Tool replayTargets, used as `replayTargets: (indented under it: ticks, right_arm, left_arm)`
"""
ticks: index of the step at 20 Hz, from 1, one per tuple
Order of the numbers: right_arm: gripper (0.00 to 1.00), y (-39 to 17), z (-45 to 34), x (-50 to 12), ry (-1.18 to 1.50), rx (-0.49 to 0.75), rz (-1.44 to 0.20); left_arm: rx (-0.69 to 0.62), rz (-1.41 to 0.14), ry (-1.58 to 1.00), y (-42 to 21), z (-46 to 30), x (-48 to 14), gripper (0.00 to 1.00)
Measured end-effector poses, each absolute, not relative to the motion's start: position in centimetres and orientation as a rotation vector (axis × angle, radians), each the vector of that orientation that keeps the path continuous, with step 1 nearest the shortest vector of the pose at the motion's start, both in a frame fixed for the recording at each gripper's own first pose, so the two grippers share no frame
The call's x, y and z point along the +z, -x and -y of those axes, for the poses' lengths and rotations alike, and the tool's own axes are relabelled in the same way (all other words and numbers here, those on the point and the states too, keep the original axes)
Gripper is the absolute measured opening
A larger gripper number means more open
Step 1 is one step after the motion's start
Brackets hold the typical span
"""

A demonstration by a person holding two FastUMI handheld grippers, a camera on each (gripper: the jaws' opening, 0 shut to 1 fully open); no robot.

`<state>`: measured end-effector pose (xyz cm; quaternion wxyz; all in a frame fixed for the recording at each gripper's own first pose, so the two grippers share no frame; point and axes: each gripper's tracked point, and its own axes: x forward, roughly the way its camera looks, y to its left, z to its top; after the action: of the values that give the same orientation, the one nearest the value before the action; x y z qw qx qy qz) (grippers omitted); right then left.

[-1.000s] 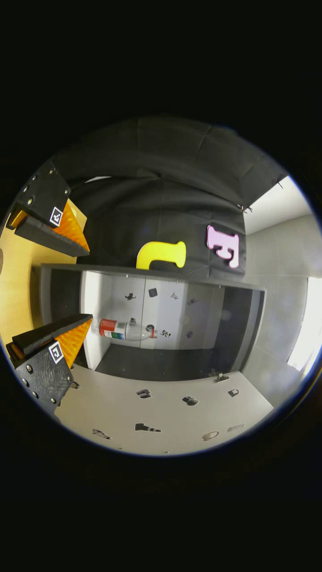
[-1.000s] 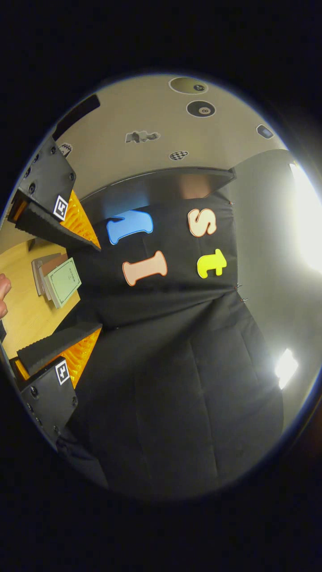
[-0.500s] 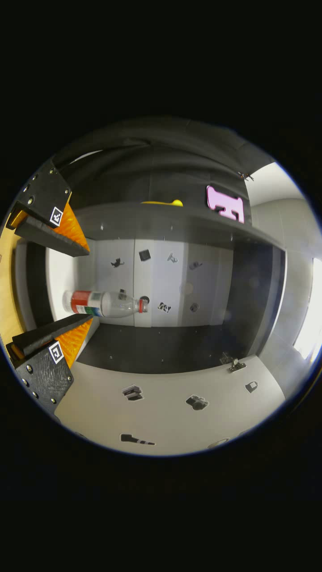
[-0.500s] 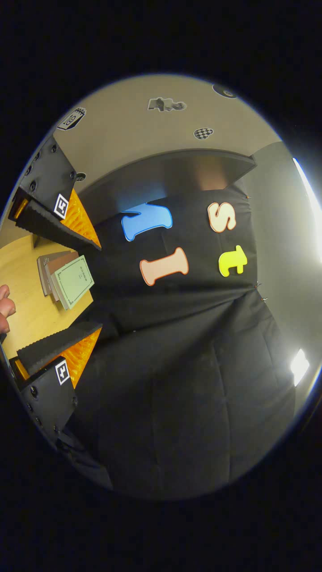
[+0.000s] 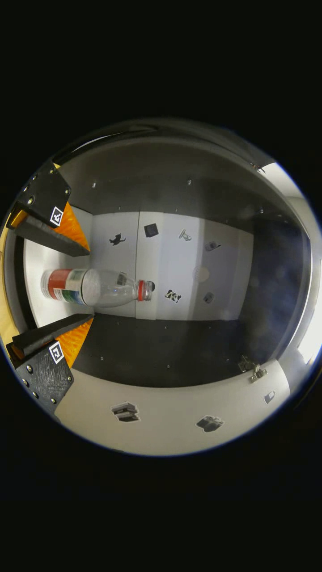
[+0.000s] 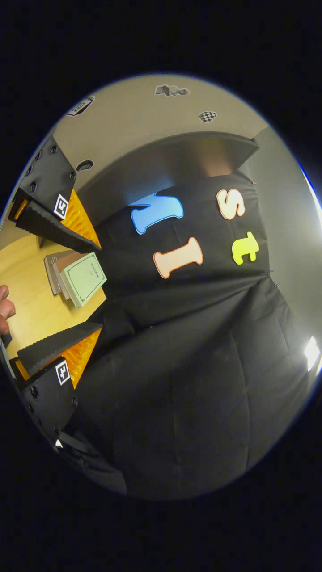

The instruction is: Open the cabinet door with the right hand, grasp the bottle in the cabinet with the left hand and place it on the coaster, then close the cabinet door with the right hand.

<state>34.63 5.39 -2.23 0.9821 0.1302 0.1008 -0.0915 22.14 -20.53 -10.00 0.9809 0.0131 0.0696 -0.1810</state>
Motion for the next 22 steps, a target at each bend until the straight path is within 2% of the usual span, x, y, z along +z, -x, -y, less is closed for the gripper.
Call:
replayTargets:
  ticks: [14, 17, 19, 22]
  right_arm:
    - [0.98, -35.7, -4.0, -3.3, -0.267, -0.197, -0.235]
    - [0.98, -36.4, -4.0, -3.3, -0.253, -0.184, -0.239]
    - [0.98, -36.8, -4.3, -3.2, -0.248, -0.166, -0.242]
    - [0.98, -37.9, -4.6, -3.0, -0.249, -0.134, -0.249]
  left_arm:
    - [-0.347, -0.187, 0.037, -26.8, 22.0, -12.4, 0.75]
    - [-0.334, -0.193, 0.026, -26.6, 21.8, -12.7, 0.72]
    - [-0.337, -0.196, 0.015, -26.4, 21.8, -12.6, 0.65]
    - [-0.356, -0.186, 0.018, -25.3, 22.2, -11.6, 0.65]
